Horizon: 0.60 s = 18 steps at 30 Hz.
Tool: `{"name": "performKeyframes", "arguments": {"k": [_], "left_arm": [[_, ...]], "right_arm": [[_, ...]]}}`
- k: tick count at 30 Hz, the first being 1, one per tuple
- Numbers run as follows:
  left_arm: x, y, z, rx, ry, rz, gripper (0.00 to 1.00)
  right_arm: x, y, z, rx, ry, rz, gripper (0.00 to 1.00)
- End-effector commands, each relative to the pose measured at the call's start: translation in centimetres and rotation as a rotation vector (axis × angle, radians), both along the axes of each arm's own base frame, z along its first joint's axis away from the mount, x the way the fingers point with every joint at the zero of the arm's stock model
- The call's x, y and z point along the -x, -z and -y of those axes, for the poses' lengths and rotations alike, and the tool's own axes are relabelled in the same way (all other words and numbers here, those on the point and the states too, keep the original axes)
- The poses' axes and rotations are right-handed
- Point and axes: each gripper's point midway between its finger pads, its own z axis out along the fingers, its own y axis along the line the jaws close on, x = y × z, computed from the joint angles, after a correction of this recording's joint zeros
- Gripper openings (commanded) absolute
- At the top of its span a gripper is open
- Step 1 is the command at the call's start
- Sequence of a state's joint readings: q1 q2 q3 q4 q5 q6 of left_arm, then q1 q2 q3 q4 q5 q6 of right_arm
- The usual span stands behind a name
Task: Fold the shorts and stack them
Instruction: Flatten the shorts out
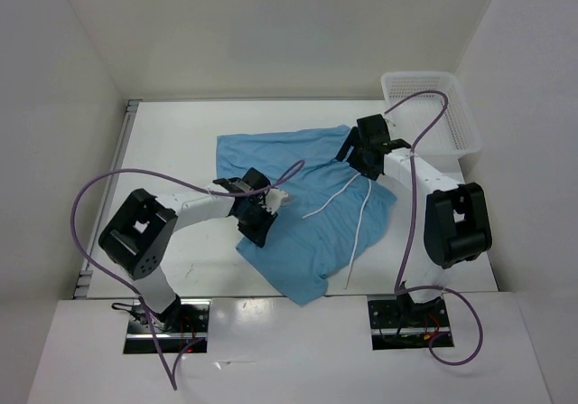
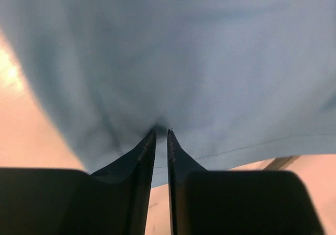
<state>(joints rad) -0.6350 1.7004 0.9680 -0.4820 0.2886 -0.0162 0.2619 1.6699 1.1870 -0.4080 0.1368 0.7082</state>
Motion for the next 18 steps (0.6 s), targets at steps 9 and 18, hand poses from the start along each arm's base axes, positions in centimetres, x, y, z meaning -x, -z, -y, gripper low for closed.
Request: {"name": "performKeyframes", "arguments": {"k": [9, 18], "left_arm": [[-7.2, 4.5, -8.9, -0.241, -0.274, 0.017, 0.18], [-13.2, 2.0, -14.5, -0.205, -0.495, 0.093, 0.23]], "right_arm": [[-0.1, 0.0, -0.5, -0.007, -0.022, 0.023, 0.87], [-1.8, 0.4, -1.2, -0.019, -0.021, 0.017, 0.87]]}}
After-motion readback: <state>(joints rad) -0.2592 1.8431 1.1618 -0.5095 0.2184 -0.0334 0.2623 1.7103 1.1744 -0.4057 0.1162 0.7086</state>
